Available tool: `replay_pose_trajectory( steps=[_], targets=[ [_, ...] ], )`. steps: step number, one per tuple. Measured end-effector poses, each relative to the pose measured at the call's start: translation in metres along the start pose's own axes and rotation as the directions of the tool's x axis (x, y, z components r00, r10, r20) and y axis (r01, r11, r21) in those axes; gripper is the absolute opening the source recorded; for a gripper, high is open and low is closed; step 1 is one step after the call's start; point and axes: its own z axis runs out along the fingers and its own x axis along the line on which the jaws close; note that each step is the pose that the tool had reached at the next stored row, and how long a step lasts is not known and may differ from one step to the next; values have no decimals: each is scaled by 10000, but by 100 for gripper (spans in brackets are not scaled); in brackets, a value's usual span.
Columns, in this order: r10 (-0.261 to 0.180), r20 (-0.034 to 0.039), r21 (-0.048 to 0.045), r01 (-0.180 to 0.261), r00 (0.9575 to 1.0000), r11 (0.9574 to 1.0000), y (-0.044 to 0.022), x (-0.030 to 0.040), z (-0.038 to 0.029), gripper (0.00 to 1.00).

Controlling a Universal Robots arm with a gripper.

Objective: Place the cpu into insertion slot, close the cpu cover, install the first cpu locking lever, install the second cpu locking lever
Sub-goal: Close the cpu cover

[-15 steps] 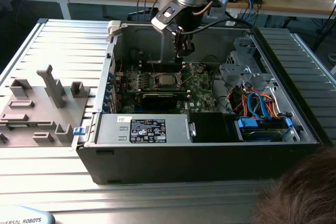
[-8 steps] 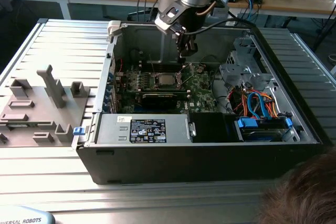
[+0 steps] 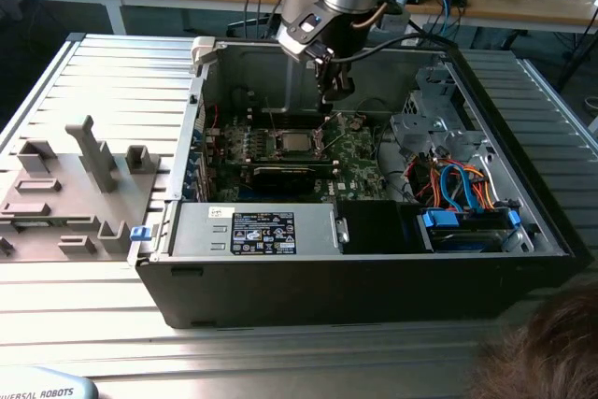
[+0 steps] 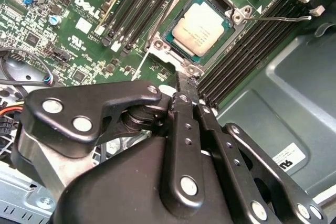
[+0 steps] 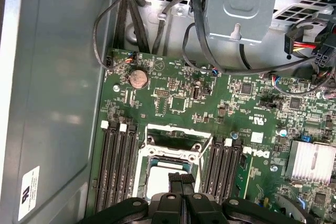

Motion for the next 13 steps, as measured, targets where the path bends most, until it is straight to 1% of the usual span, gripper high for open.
replay_pose_trajectory(
  steps=[2, 4, 6, 7, 9, 13],
  targets=[
    [-1, 1, 0, 1, 10000, 10000, 15, -2, 17, 11],
    [-1, 2, 1, 1, 10000, 10000, 31, -4, 72, 11],
    [0, 1, 0, 0, 10000, 10000, 37, -2, 98, 11],
    [-1, 2, 1, 1, 10000, 10000, 41, -1, 103, 11],
    [0, 3, 1, 0, 10000, 10000, 74, 2, 107, 11],
    [2, 2, 1, -2, 10000, 10000, 125, -3, 78, 11]
  ],
)
